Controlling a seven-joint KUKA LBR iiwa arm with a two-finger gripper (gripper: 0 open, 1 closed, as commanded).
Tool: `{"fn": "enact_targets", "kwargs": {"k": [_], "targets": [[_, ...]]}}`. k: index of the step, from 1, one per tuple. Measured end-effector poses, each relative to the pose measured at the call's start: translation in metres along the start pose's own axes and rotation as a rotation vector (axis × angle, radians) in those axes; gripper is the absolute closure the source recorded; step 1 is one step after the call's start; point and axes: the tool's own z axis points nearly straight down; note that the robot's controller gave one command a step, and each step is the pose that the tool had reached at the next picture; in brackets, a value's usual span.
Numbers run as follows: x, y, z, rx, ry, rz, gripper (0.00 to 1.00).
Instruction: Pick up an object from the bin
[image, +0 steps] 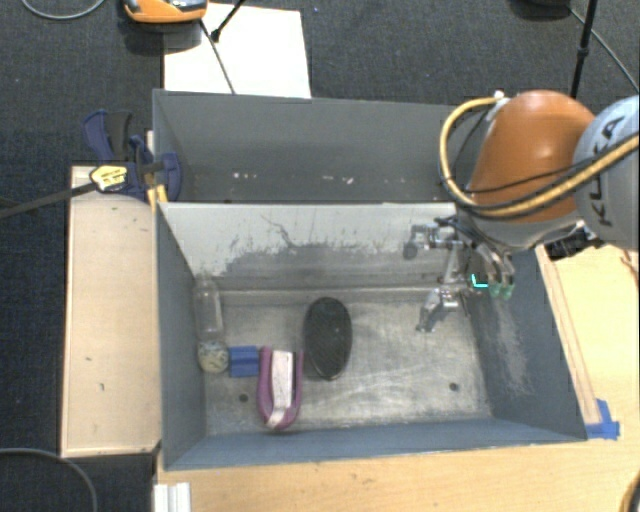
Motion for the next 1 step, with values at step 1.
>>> {"fn": "enact_targets", "kwargs": {"k": [1], "targets": [[-0.0056, 0.0458, 0.0399, -0.002, -0.003, 0.039, 0.00]]}}
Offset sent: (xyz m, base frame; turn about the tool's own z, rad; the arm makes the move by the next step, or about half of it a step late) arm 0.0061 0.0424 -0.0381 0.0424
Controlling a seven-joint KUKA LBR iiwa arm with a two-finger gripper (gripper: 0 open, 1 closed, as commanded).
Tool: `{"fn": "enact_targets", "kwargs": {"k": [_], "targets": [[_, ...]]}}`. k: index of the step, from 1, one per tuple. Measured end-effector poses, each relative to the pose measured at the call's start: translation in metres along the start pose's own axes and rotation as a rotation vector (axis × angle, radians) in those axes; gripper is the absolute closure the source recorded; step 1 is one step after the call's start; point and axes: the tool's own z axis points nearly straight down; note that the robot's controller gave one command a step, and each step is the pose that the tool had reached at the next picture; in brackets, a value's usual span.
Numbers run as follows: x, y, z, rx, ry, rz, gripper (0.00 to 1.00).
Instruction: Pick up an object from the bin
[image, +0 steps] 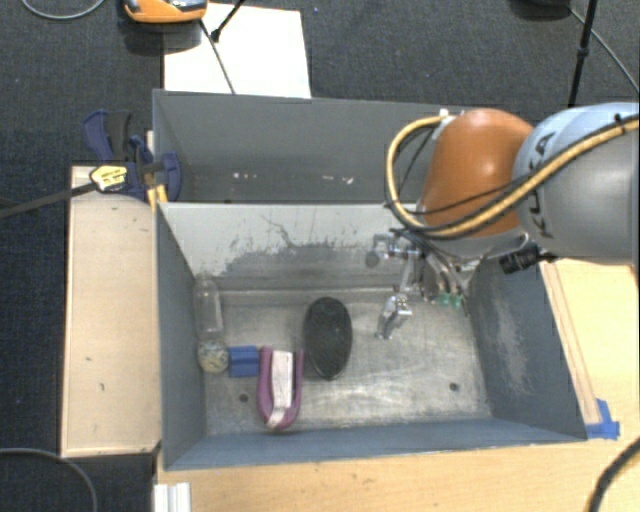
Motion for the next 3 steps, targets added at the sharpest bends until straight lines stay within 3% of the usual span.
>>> {"fn": "enact_targets", "kwargs": {"k": [1, 2, 3], "targets": [[0.018, 0.053, 0.092, 0.003, -0.001, -0.253, 0.00], [0.017, 0.051, 0.089, 0.004, 0.001, -0.250, 1.00], [0.007, 0.053, -0.070, 0.002, -0.012, -0.247, 1.00]]}}
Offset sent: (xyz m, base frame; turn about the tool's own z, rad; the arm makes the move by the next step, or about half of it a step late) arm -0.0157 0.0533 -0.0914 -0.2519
